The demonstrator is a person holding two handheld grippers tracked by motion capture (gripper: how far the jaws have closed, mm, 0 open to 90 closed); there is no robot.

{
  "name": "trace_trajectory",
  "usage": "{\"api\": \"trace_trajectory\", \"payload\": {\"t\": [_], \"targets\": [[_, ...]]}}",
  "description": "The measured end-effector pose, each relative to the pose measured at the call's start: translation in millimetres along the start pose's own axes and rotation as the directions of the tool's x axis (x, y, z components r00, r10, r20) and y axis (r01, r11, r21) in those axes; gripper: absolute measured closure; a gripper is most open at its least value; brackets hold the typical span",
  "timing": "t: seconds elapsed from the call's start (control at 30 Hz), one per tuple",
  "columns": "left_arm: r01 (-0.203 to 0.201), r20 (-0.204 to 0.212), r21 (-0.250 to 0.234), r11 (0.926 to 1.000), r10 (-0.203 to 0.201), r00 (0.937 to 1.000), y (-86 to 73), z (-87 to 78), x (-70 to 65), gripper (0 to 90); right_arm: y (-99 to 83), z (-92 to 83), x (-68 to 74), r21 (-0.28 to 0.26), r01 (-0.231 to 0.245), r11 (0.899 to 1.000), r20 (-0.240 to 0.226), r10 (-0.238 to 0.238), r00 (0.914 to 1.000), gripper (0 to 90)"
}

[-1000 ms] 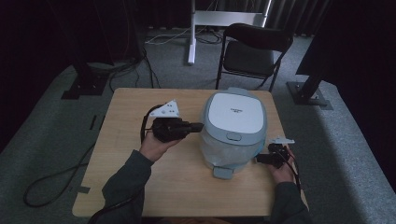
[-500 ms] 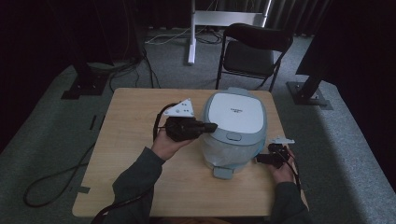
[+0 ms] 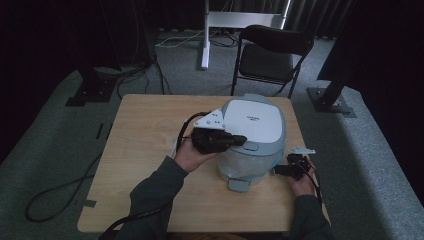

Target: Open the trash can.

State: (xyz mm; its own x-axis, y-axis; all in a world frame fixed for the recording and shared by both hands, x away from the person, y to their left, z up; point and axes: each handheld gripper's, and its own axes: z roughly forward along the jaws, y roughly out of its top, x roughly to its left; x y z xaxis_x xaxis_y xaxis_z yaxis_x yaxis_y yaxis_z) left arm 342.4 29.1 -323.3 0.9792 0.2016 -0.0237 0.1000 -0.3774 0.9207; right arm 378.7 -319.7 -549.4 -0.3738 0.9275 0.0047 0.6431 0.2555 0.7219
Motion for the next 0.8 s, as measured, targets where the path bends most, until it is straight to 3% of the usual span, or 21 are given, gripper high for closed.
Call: {"api": "trace_trajectory", "payload": {"t": [0.3,0.6,0.8], "targets": [[-0.012,-0.01,0.03,0.9995,0.012,0.9999,-0.4,13.0,-1.9,89.9,0.0,0.0,0.0,0.0,0.0,1.0,0.0,0.0,1.0,11.6],[-0.028,-0.025,0.045,0.9986,0.029,0.9993,2.3,15.2,-4.7,89.9,-0.1,-0.1,0.1,0.0,0.0,1.0,-0.001,0.0,1.0,11.6],[-0.019,-0.019,0.042,0.9989,0.02,0.9996,1.3,15.0,-3.0,90.0,-0.2,-0.1,0.1,0.0,0.0,1.0,-0.001,0.0,1.0,11.6]]}}
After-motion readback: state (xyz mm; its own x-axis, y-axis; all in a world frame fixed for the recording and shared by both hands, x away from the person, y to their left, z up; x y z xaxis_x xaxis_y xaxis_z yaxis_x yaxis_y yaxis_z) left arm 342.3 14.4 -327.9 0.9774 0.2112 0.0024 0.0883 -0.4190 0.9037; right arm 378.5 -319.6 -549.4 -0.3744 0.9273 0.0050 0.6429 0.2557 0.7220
